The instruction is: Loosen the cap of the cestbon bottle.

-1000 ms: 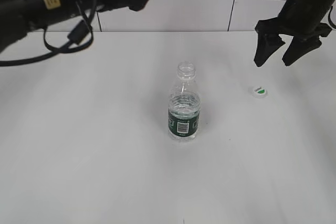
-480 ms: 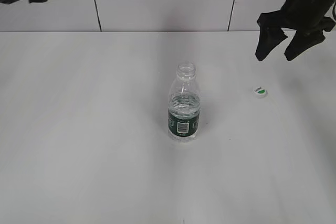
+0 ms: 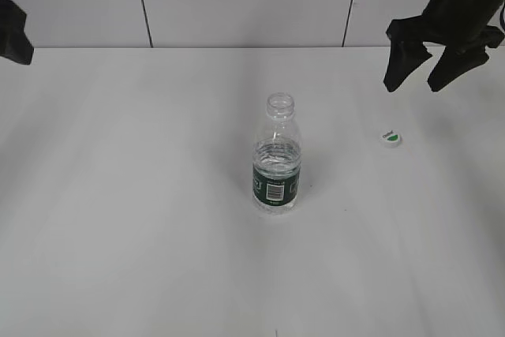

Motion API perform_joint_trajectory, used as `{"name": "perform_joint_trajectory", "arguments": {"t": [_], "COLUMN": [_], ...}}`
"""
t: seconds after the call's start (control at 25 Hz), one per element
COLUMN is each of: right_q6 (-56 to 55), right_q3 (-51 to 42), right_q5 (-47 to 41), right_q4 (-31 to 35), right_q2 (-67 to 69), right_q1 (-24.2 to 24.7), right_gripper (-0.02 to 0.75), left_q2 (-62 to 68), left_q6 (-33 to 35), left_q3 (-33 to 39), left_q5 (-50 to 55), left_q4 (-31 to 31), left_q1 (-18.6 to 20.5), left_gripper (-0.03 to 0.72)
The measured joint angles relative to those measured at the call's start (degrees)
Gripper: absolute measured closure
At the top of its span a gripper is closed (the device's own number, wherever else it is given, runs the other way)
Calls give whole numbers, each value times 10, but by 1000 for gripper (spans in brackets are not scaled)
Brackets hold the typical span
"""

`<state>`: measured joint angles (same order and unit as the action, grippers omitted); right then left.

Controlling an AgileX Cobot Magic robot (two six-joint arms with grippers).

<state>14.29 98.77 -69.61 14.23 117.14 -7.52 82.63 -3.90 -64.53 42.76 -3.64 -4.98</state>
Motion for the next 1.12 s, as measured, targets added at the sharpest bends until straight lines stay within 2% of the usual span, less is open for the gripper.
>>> {"name": "perform_joint_trajectory", "arguments": {"t": [0.16, 0.68, 1.12], "right_q6": [0, -3, -59], "right_q3": [0, 0, 0], "right_q5": [0, 0, -1], "right_q4": [0, -3, -142], "right_q2": [0, 0, -38], "right_q1": [0, 0, 0], "right_gripper": [157, 157, 157], "left_q2": [9, 9, -6], "left_q6": [7, 24, 25], "left_q3": [0, 0, 0], "left_q5": [23, 55, 57], "left_q4": [5, -1, -13], "left_q1": [22, 25, 25], "left_gripper": [122, 127, 129]}}
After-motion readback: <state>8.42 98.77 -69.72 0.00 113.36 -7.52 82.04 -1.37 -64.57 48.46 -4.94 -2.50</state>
